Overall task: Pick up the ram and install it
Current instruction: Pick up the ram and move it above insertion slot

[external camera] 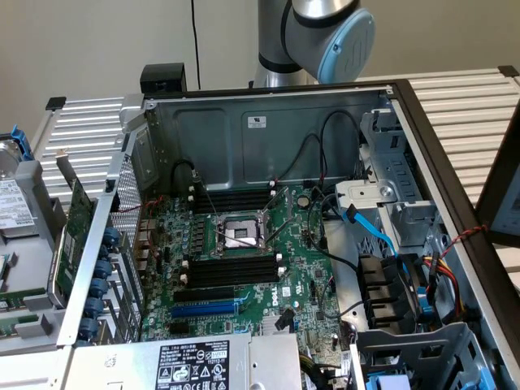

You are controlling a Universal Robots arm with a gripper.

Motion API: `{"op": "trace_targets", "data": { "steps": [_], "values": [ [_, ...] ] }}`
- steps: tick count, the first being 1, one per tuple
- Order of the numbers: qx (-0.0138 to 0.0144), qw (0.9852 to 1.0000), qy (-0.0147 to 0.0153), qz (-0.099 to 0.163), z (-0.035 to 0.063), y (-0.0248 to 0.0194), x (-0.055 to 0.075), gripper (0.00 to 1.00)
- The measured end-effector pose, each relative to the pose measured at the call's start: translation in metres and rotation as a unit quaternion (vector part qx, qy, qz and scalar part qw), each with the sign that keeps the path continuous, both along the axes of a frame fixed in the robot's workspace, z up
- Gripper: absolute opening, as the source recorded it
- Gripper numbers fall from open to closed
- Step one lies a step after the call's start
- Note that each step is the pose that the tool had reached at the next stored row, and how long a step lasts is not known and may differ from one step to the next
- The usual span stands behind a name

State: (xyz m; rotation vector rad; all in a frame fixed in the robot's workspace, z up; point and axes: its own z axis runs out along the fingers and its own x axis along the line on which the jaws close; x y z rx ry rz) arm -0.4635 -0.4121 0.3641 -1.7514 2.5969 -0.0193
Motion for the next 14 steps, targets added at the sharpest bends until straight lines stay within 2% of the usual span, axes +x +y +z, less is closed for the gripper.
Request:
{"op": "trace_targets", "data": {
  "steps": [4,7,11,14],
  "values": [
    [0.0000,0.9994,-0.0004,0.036,-0.0006,0.0000,0.0000,0.11],
    [0.0000,0.9980,-0.0007,0.063,-0.0011,0.0000,0.0000,0.11],
    [0.0000,0.9951,-0.0010,0.099,-0.0017,0.0000,0.0000,0.11],
    [0.0000,0.9920,-0.0012,0.126,-0.0022,0.0000,0.0000,0.11]
  ]
}}
